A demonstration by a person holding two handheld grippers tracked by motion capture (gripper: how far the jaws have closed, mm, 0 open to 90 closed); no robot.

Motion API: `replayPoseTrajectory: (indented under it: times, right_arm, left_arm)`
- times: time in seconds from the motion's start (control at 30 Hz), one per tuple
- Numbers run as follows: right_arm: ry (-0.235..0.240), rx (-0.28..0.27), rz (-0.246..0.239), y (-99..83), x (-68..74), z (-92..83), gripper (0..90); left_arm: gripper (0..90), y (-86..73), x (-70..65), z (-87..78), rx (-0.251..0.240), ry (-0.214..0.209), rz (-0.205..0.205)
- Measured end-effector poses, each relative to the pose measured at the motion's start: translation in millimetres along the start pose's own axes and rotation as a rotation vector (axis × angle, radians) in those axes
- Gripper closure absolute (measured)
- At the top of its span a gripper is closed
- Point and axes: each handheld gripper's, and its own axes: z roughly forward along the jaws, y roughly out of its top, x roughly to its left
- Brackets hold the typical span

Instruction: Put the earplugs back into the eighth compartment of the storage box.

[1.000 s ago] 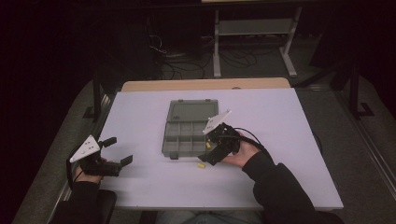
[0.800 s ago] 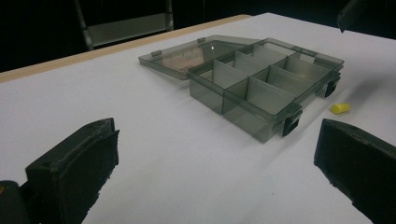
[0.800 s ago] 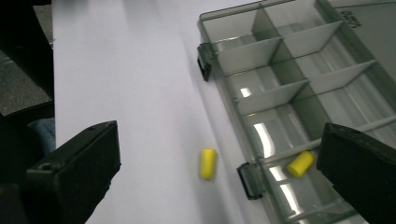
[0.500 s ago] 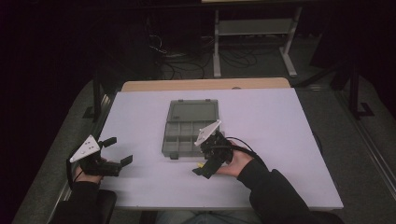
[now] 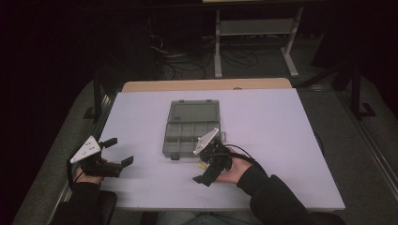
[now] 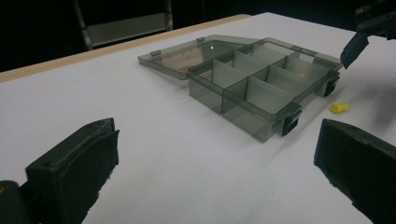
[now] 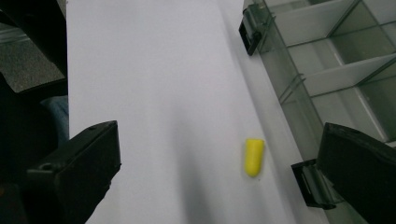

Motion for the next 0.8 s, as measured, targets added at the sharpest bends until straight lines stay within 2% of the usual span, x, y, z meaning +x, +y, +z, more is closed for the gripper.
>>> replayPoseTrajectory:
  times: [0.07,0.2,0.23,0.27,0.5,0.8]
  right_arm:
    - [-0.002,0.009,-0.004,-0.2,0.8,2.5,0.0]
    - [-0.002,0.024,-0.009,-0.7,1.4,5.3,5.5]
    - [-0.008,0.034,-0.016,-1.4,1.6,8.3,11.0]
    - [-0.01,0.039,-0.02,-1.8,1.7,9.7,12.6]
    - [-0.046,0.096,-0.048,-3.0,3.8,23.7,17.2]
    - [-0.059,0.102,-0.019,-3.8,-1.8,27.2,29.6]
  left_arm:
    - [0.0,0.0,0.0,0.0,0.0,0.0,0.0]
    - [0.0,0.0,-0.1,0.0,0.0,0.0,0.001]
    - [0.0,0.0,0.0,0.1,0.0,-0.001,0.001]
    - [0.0,0.0,-0.1,0.1,0.001,-0.001,0.002]
    - [0.0,0.0,-0.2,0.0,0.001,-0.002,0.001]
    - [0.0,0.0,-0.2,0.2,0.003,-0.003,0.003]
